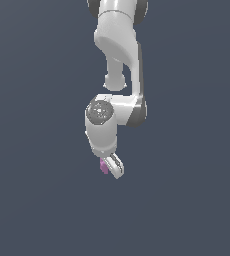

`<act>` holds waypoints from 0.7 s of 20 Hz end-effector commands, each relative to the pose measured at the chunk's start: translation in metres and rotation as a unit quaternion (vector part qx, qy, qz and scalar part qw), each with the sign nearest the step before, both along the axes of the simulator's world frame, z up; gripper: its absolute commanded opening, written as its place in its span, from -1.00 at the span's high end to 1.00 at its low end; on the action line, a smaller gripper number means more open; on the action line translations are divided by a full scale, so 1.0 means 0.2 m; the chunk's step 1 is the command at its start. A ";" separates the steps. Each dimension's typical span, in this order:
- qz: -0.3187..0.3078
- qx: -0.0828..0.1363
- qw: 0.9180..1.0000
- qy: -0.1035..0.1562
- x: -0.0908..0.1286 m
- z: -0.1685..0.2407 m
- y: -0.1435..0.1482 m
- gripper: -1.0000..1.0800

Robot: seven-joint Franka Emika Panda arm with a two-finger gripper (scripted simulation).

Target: Pick up the object and move it to a goal position.

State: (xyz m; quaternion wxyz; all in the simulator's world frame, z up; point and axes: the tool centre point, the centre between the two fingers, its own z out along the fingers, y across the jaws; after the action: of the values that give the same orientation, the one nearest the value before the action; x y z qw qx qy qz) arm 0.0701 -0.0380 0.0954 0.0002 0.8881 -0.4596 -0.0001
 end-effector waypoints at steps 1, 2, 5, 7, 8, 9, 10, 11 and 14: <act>0.000 0.000 1.000 0.000 0.00 0.00 0.00 1.00; 0.000 0.000 1.000 0.000 0.00 0.00 0.01 1.00; 0.000 0.000 1.000 0.000 0.00 0.01 0.06 1.00; 0.000 0.000 1.000 0.000 -0.01 0.01 0.11 1.00; 0.000 0.000 1.000 0.000 -0.01 0.01 0.14 1.00; 0.000 0.000 1.000 0.000 -0.01 0.02 0.18 1.00; 0.000 0.000 1.000 0.000 -0.02 0.02 0.22 1.00; 0.000 0.000 1.000 0.000 -0.02 0.03 0.27 1.00; 0.000 0.000 1.000 0.000 -0.03 0.04 0.43 1.00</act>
State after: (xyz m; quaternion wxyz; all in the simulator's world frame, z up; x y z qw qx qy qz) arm 0.0650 0.0306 0.1021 0.0004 0.8877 -0.4603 0.0000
